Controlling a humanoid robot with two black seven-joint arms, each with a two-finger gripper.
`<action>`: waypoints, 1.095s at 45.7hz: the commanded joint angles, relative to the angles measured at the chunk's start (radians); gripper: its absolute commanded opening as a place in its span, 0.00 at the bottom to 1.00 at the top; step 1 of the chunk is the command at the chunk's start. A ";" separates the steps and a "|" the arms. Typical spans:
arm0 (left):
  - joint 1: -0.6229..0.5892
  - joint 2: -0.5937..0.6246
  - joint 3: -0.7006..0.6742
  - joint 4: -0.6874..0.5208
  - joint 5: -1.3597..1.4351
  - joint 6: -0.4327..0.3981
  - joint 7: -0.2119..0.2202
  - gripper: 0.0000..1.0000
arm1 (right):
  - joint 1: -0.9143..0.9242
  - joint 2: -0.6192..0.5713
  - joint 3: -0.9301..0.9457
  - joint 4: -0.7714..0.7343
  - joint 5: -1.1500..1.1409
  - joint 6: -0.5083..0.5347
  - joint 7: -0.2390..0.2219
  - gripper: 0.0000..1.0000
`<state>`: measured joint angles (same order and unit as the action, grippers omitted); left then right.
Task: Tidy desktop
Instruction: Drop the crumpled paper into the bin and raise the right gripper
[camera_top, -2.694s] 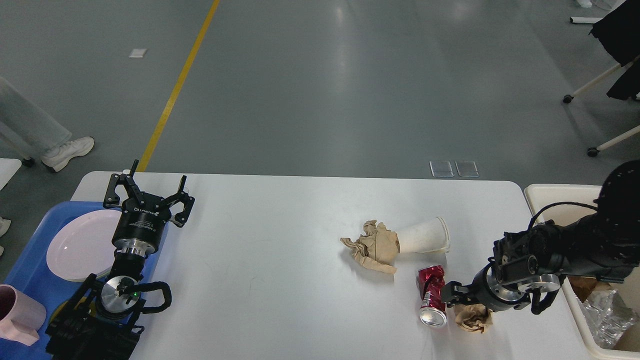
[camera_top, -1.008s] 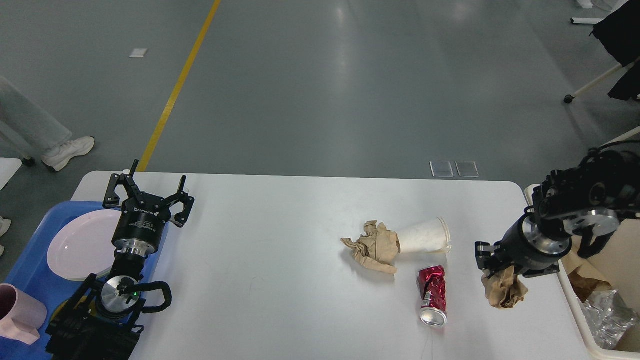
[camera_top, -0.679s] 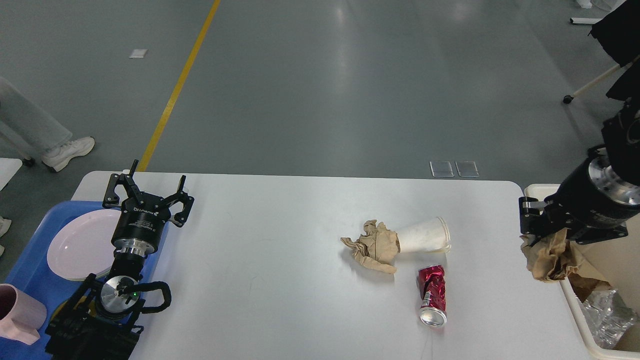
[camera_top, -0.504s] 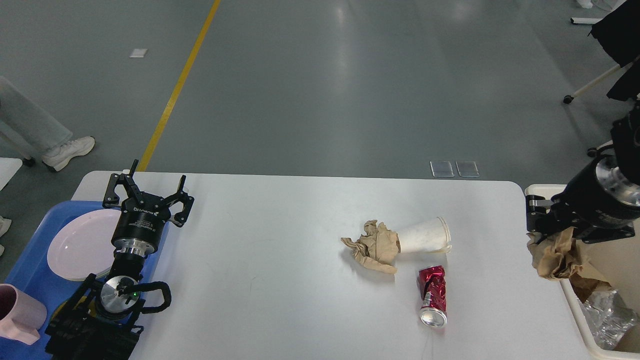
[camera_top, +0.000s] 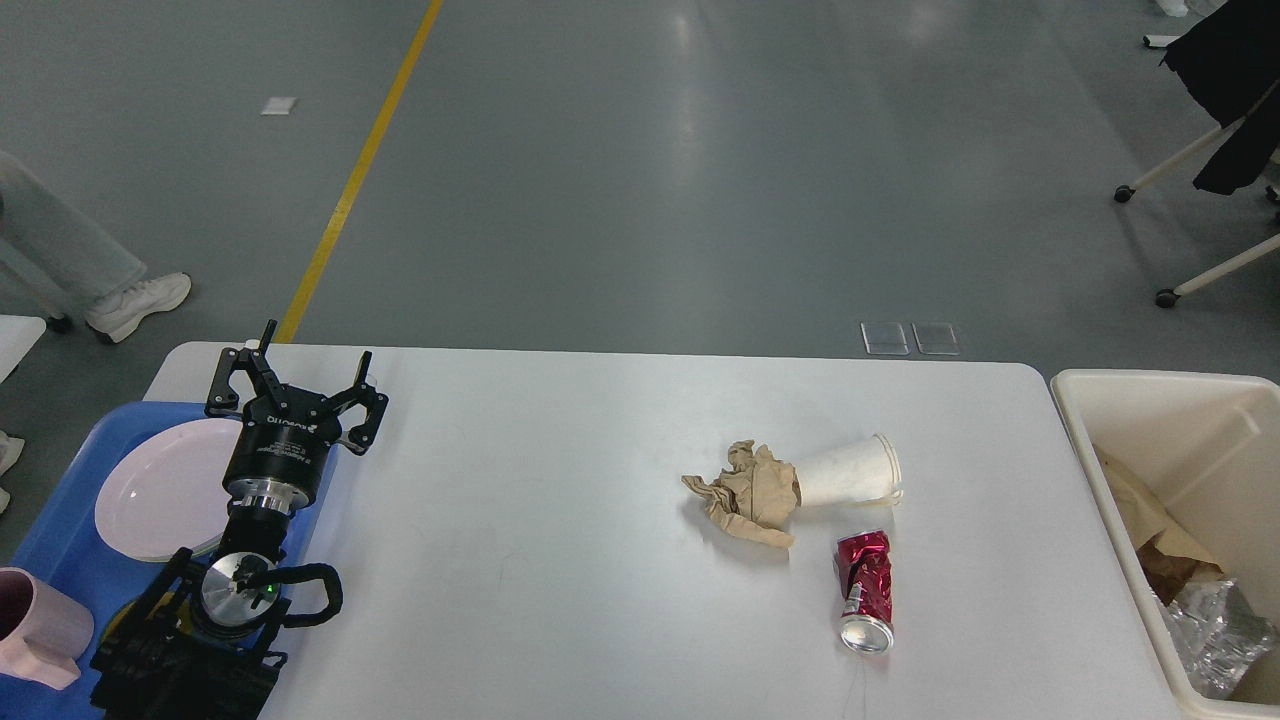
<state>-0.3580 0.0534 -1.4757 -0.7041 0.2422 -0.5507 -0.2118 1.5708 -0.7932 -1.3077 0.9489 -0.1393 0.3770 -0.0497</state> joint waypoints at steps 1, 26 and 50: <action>-0.001 0.000 0.000 0.000 0.000 0.000 0.000 0.96 | -0.273 0.009 0.175 -0.206 0.000 -0.053 -0.001 0.00; -0.001 0.000 0.000 0.000 0.000 0.000 -0.001 0.97 | -1.058 0.451 0.453 -0.955 0.021 -0.354 -0.013 0.00; -0.001 0.000 0.000 0.000 0.000 0.000 0.000 0.96 | -1.095 0.459 0.455 -0.957 0.021 -0.365 -0.013 0.50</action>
<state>-0.3591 0.0538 -1.4757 -0.7041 0.2426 -0.5507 -0.2123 0.4897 -0.3347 -0.8482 -0.0064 -0.1169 0.0158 -0.0644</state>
